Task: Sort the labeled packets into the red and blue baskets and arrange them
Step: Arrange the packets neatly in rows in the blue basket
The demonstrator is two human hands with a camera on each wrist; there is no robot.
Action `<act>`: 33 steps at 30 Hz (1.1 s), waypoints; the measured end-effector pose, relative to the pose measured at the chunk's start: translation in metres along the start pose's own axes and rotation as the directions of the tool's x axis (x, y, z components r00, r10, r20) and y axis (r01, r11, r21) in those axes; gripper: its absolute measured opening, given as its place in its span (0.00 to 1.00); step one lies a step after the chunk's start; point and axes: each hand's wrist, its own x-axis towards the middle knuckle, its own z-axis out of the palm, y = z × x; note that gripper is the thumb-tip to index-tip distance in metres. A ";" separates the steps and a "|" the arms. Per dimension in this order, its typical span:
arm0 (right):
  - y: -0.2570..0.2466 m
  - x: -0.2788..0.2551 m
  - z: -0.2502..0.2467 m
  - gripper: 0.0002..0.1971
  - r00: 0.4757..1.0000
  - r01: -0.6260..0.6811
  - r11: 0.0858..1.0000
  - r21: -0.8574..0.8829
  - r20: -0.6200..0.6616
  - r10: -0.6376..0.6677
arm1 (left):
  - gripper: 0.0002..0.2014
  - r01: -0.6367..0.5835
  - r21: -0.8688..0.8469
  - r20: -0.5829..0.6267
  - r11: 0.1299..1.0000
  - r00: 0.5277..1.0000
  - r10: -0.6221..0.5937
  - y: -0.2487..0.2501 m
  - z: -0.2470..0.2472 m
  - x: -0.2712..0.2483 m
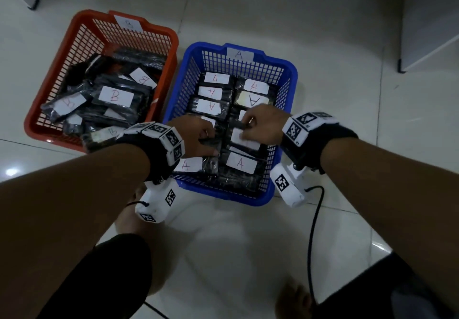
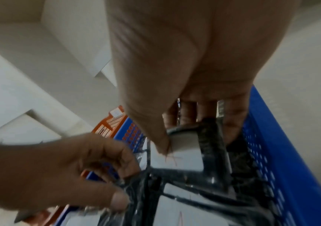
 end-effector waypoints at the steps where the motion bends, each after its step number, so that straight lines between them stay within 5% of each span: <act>1: 0.003 0.002 -0.005 0.16 0.996 0.005 1.000 0.029 -0.085 -0.003 | 0.18 0.002 -0.010 0.000 1.000 1.000 -0.002 0.000 -0.001 0.000; 3: 0.006 0.007 -0.009 0.15 0.984 0.002 1.000 0.015 -0.178 0.001 | 0.18 0.002 -0.019 -0.001 1.000 1.000 -0.002 -0.001 -0.004 -0.001; 8: 0.007 0.029 -0.003 0.19 0.989 -0.037 0.997 -0.071 -0.146 0.026 | 0.12 -0.022 0.014 -0.034 1.000 0.999 0.022 -0.010 -0.007 0.002; 17: 0.013 0.017 0.011 0.15 0.949 0.050 0.998 -0.043 -0.310 -0.061 | 0.05 -0.026 -0.257 -0.198 0.966 0.980 -0.026 -0.013 -0.023 0.025; 22: 0.008 -0.009 0.012 0.07 0.991 0.073 0.997 -0.021 -0.110 -0.075 | 0.06 -0.065 -0.075 -0.214 0.995 0.976 0.048 -0.006 -0.032 0.052; 26: -0.001 -0.018 0.021 0.15 0.992 0.087 0.994 -0.073 0.093 -0.080 | 0.12 -0.047 0.130 -0.079 0.990 0.995 0.057 0.002 -0.029 0.063; 30: 0.000 -0.016 0.036 0.23 0.994 0.066 0.984 -0.168 0.099 -0.050 | 0.14 -0.039 0.216 -0.161 0.976 0.984 0.075 -0.003 -0.021 0.056; 33: 0.003 -0.014 0.041 0.21 0.993 0.079 0.985 -0.156 0.095 -0.065 | 0.06 -0.105 0.082 -0.228 0.991 0.966 0.121 -0.002 -0.018 0.036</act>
